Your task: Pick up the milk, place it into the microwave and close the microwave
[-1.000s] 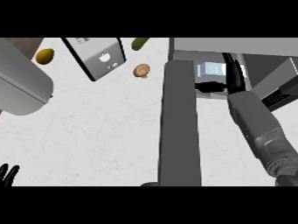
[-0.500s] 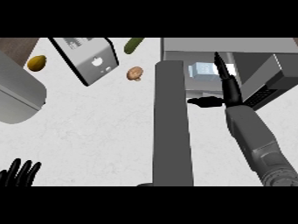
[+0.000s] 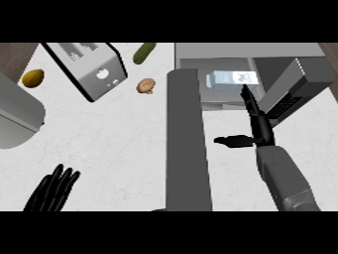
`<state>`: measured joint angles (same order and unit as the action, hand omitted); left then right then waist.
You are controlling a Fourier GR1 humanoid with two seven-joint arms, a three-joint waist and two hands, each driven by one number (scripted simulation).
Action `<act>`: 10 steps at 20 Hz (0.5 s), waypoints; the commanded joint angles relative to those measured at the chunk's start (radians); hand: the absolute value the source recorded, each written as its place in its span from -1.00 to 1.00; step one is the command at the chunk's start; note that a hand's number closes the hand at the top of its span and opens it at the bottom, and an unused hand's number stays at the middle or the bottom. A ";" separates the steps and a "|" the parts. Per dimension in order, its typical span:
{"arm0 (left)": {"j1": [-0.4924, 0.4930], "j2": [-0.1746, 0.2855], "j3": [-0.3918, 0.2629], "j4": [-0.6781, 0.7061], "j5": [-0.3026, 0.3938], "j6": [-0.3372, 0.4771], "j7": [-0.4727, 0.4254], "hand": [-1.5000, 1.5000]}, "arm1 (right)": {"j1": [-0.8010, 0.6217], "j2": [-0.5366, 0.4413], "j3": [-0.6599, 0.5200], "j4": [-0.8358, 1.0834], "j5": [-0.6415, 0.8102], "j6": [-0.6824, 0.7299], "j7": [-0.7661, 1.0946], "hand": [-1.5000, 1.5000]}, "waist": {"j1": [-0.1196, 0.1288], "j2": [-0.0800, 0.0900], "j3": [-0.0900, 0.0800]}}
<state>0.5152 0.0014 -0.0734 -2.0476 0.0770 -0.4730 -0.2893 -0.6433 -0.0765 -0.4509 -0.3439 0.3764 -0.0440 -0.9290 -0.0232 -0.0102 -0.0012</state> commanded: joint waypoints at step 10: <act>-0.196 -0.001 -0.153 0.057 -0.138 0.061 0.189 1.00 | 0.474 0.047 0.115 -0.485 -0.066 0.230 -0.016 -1.00 | -0.026 -0.003 -0.001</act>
<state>0.3863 0.0032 -0.1907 -1.9990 -0.0317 -0.4421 -0.1641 -0.3219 -0.0337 -0.3708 -0.6782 0.3247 0.1160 -0.9356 -0.0478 -0.0146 -0.0028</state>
